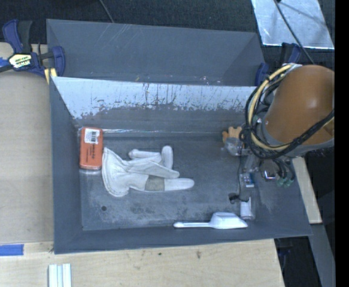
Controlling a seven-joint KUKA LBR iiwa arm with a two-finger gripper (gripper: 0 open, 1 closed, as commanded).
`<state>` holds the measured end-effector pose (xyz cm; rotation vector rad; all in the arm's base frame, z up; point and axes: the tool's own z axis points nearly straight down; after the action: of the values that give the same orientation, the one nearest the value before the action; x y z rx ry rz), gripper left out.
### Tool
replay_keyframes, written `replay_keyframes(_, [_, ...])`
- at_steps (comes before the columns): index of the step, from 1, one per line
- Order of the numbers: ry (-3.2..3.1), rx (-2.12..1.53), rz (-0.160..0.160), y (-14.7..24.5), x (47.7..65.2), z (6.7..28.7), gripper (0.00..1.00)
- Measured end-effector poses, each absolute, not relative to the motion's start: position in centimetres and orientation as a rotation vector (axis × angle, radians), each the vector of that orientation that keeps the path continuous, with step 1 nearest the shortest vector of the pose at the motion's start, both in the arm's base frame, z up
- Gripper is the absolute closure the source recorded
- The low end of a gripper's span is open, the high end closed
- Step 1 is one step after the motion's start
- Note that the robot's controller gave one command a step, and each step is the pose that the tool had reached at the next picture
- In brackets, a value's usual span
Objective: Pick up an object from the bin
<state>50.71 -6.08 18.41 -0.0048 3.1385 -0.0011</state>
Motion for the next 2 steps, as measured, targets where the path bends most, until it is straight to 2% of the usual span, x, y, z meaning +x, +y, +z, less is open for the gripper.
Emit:
replay_keyframes(1, [3.139,-0.005,-0.001,-6.1,50.7,18.4,0.0])
replay_keyframes(2, [3.131,-0.081,-0.003,-3.5,52.9,12.9,0.0])
